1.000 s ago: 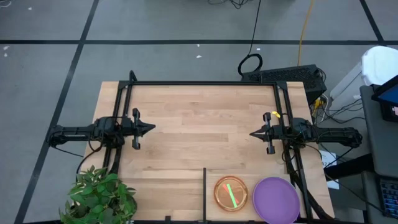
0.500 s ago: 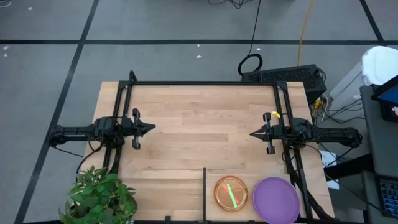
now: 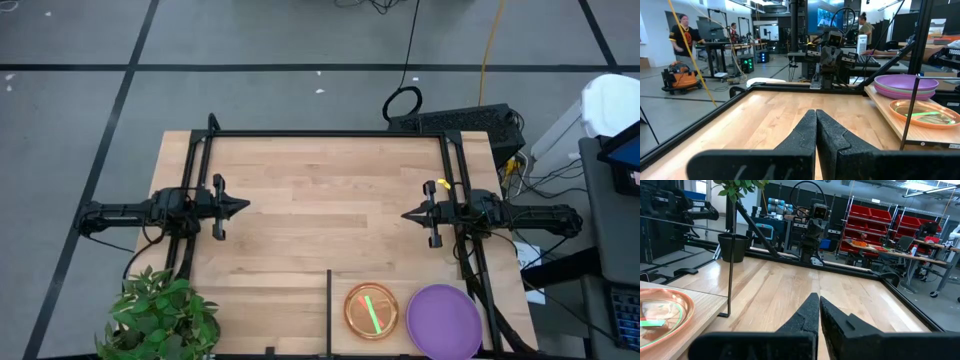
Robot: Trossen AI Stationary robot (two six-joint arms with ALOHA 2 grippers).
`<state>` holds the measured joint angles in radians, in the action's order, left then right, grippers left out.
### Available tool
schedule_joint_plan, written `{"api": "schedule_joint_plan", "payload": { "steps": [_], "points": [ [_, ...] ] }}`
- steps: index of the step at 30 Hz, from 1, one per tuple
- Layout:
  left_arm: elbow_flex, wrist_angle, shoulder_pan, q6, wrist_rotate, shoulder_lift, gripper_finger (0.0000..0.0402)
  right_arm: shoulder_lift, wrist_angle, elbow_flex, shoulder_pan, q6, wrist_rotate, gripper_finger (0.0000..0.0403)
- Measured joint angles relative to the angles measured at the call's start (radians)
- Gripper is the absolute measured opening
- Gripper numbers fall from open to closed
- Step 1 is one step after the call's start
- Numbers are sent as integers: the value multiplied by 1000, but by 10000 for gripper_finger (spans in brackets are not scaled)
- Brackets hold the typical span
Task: Place and stack plates onto a shelf
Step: Return to Home Position
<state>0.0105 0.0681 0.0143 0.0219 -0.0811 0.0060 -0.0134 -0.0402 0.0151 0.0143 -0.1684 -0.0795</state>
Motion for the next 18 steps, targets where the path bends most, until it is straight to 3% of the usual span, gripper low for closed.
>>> {"api": "schedule_joint_plan", "payload": {
  "steps": [18],
  "points": [
    [0, 0, 0, 0, 0, 0, 1, 0, 0, 0, 0, 0, 0, 0]
  ]
}}
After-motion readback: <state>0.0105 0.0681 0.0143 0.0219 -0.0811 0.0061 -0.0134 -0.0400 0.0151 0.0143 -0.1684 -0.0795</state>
